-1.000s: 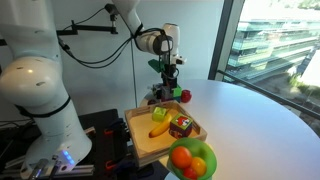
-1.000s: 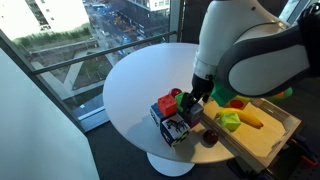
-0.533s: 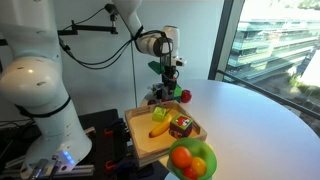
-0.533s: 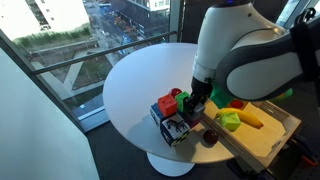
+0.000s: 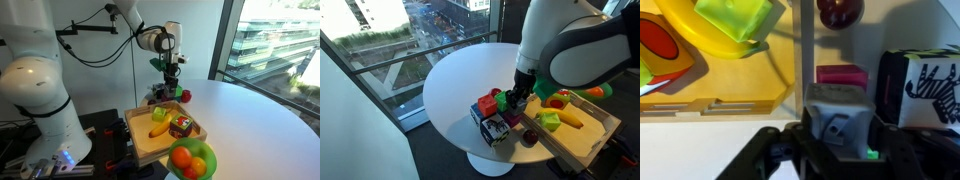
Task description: Put the grey block in the box
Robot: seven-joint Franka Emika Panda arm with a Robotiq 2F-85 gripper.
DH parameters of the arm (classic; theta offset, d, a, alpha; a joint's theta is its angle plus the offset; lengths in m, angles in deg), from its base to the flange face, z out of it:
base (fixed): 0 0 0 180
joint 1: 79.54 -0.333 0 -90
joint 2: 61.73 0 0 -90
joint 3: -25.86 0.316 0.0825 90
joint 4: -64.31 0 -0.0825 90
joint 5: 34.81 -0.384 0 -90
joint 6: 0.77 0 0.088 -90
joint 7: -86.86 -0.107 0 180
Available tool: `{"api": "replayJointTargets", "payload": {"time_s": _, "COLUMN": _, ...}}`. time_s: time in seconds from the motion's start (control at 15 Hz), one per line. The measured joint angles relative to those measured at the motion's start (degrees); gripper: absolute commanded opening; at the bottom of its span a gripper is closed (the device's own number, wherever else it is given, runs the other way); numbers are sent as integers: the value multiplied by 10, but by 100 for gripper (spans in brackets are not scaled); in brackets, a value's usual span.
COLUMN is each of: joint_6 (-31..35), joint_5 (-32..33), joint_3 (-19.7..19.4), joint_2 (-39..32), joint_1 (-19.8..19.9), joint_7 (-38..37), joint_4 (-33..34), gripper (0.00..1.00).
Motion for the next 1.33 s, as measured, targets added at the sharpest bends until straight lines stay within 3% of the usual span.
{"api": "replayJointTargets", "payload": {"time_s": 0.8, "joint_6": -99, "joint_5": -4, "joint_3": -39, "joint_2": 79, "joint_1": 50, "joint_7": 1, "joint_4": -20, "gripper": 25}}
{"api": "replayJointTargets", "payload": {"time_s": 1.27, "joint_6": -92, "joint_5": 68, "joint_3": -49, "joint_2": 98, "joint_1": 68, "joint_7": 2, "joint_4": -67, "gripper": 25}}
{"api": "replayJointTargets", "payload": {"time_s": 1.33, "joint_6": -86, "joint_5": 80, "joint_3": -50, "joint_2": 101, "joint_1": 69, "joint_7": 2, "joint_4": -74, "gripper": 75}}
